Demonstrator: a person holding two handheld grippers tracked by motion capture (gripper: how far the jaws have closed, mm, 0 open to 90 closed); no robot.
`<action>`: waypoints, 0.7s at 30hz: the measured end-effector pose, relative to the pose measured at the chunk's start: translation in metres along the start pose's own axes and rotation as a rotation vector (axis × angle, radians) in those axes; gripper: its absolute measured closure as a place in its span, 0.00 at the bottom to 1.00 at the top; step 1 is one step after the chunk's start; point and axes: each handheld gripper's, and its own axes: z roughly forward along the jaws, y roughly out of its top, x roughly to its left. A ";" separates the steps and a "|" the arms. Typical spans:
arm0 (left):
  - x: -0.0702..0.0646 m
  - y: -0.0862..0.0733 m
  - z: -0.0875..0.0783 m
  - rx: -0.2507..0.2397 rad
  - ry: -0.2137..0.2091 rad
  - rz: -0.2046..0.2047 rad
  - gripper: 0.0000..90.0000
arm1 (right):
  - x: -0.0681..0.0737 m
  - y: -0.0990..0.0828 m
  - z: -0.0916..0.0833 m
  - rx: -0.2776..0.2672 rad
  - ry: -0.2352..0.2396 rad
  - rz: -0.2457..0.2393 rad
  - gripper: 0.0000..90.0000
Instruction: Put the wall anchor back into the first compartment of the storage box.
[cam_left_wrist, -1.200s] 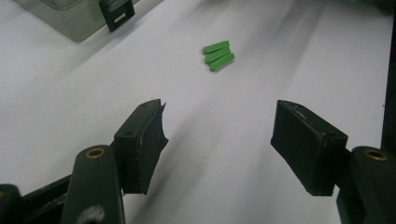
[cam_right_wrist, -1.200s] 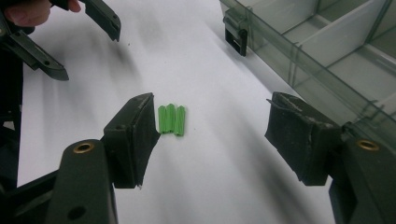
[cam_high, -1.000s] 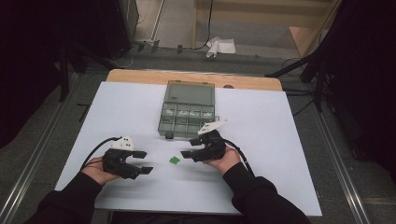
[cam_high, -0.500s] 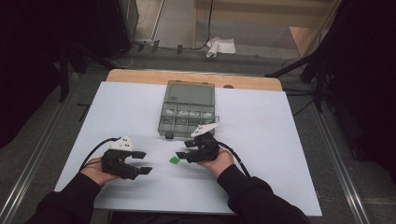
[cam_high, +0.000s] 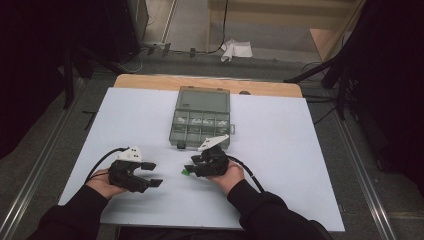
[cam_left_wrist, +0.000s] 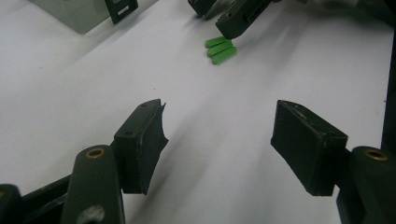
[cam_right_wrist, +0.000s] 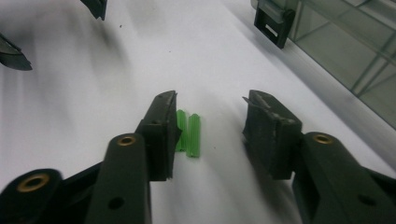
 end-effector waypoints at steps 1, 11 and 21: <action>0.000 0.000 0.000 0.003 0.001 0.000 0.37 | 0.001 0.000 0.001 0.004 -0.003 0.001 0.64; 0.000 0.000 0.000 0.000 -0.003 0.003 0.37 | 0.010 0.001 0.005 0.026 -0.025 -0.033 0.83; 0.000 0.000 0.000 0.003 -0.003 0.005 0.37 | 0.008 0.000 0.006 0.032 -0.036 -0.038 0.92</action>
